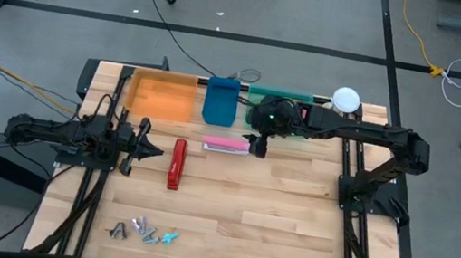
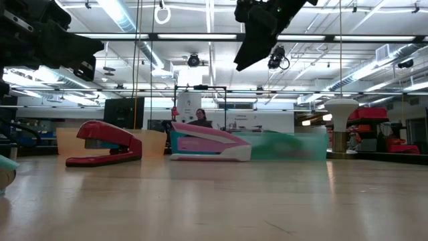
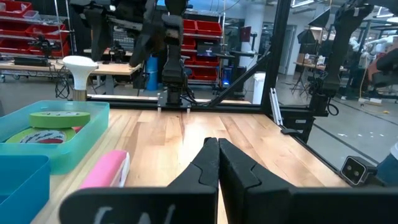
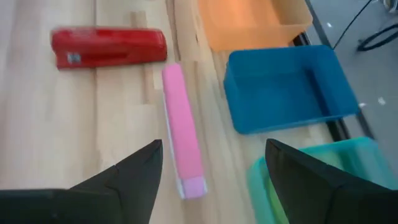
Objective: Pick and place Stapler, Stapler remover, tape
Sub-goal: Put the purple staple remover into the blue bin
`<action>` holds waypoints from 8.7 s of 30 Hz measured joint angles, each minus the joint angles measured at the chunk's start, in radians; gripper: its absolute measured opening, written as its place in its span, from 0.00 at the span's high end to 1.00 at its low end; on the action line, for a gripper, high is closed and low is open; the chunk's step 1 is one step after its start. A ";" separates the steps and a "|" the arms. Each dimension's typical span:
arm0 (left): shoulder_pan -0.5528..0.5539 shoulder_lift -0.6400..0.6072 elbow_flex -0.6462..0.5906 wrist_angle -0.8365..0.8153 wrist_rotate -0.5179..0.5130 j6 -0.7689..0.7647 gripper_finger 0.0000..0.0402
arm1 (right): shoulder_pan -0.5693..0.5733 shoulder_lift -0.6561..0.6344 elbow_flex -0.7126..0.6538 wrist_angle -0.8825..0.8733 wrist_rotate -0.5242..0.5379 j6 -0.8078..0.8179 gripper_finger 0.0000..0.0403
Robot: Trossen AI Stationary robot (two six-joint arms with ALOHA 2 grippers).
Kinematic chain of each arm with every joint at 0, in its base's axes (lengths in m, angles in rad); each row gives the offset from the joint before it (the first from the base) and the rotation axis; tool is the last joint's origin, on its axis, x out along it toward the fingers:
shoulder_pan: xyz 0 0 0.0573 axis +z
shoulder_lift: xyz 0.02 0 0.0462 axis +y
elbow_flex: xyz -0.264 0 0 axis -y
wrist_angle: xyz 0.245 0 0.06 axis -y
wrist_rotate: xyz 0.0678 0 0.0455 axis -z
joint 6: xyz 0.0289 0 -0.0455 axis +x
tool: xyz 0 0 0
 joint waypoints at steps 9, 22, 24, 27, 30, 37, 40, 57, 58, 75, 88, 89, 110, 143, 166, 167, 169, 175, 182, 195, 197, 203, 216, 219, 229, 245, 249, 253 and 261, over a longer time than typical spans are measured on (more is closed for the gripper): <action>0.000 0.000 0.000 0.099 -0.009 -0.208 0.99 | 0.004 -0.017 0.000 -0.007 -0.060 0.097 0.30; 0.000 0.000 0.000 0.335 -0.009 -0.431 0.99 | 0.014 -0.017 0.000 0.009 -0.056 0.137 0.30; 0.000 0.000 0.000 0.335 -0.016 -0.468 0.99 | 0.014 -0.017 0.000 0.009 -0.056 0.136 0.30; 0.000 0.000 0.014 0.293 -0.015 -0.473 0.97 | 0.014 -0.017 0.000 0.010 -0.056 0.136 0.30; 0.000 0.023 0.076 0.193 -0.021 -0.460 0.88 | 0.013 -0.017 0.000 0.010 -0.056 0.136 0.30; 0.000 0.172 0.265 -0.077 -0.042 -0.376 0.60 | 0.013 -0.017 0.000 0.011 -0.054 0.113 0.30; 0.000 0.254 0.339 -0.139 -0.041 -0.349 0.49 | 0.013 -0.016 0.000 0.011 -0.052 0.089 0.30; 0.000 0.606 0.699 -0.478 0.098 -0.111 0.42 | 0.013 -0.076 0.000 -0.001 -0.057 0.011 0.30; 0.000 0.618 0.709 -0.488 0.099 -0.105 0.42 | 0.013 -0.089 0.000 -0.001 -0.057 0.008 0.30; -0.076 0.803 0.718 -0.594 0.274 0.045 0.43 | 0.013 -0.223 0.002 -0.034 0.050 -0.025 0.30; -0.301 0.923 0.718 -0.599 0.182 0.132 0.43 | 0.013 -0.223 0.002 -0.078 0.050 -0.023 0.30; -0.317 0.930 0.718 -0.600 0.173 0.132 0.43 | 0.013 -0.223 0.002 -0.078 0.050 -0.023 0.30; -0.653 1.094 0.718 -0.600 0.089 -0.048 0.43 | 0.013 -0.222 0.002 -0.079 0.084 -0.015 0.30; -0.679 1.429 0.718 -0.553 0.016 0.105 0.56 | 0.013 -0.222 0.002 -0.079 0.084 -0.015 0.30; -0.678 1.428 0.718 -0.538 0.038 0.200 0.69 | 0.013 -0.222 0.002 -0.079 0.084 -0.015 0.30; -0.678 1.428 0.718 -0.538 0.037 0.203 0.69 | 0.013 -0.222 0.002 -0.079 0.084 -0.015 0.30; -0.678 1.428 0.718 -0.538 0.038 0.212 0.69 | 0.013 -0.222 0.002 -0.079 0.084 -0.015 0.30; -0.678 1.428 0.718 -0.534 0.038 0.214 0.69 | 0.013 -0.222 0.002 -0.079 0.084 -0.015 0.30; -0.678 1.456 0.717 -0.534 0.039 0.217 0.69 | 0.013 -0.222 0.002 -0.079 0.084 -0.015 0.30; -0.674 1.467 0.717 -0.526 0.027 0.217 0.69 | 0.013 -0.222 0.002 -0.079 0.084 -0.016 0.30; -0.674 1.467 0.717 -0.523 0.030 0.217 0.69 | 0.013 -0.222 0.002 -0.079 0.084 -0.015 0.30; -0.674 1.467 0.717 -0.522 0.038 0.218 0.69 | 0.013 -0.222 0.002 -0.079 0.084 -0.015 0.30; -0.674 1.466 0.718 -0.522 0.053 0.219 0.92 | 0.013 -0.222 0.002 -0.079 0.084 -0.016 0.30; -0.674 1.467 0.718 -0.523 0.075 0.216 0.95 | 0.013 -0.222 0.002 -0.079 0.084 -0.018 0.30; -0.674 1.467 0.718 -0.523 0.091 0.214 0.97 | 0.013 -0.222 0.002 -0.079 0.084 -0.019 0.30; -0.607 1.466 0.823 -0.724 0.090 0.246 0.99 | 0.013 -0.222 0.002 -0.065 0.084 -0.058 0.30; -0.564 1.466 0.863 -0.847 0.068 0.275 0.99 | 0.013 -0.222 0.002 -0.043 0.084 -0.071 0.30; -0.509 1.466 0.921 -0.998 0.053 0.354 0.99 | 0.013 -0.222 0.002 -0.039 0.084 -0.087 0.30; -0.340 1.431 1.026 -1.106 0.020 0.482 0.99 | 0.013 -0.222 0.002 -0.039 0.084 -0.097 0.30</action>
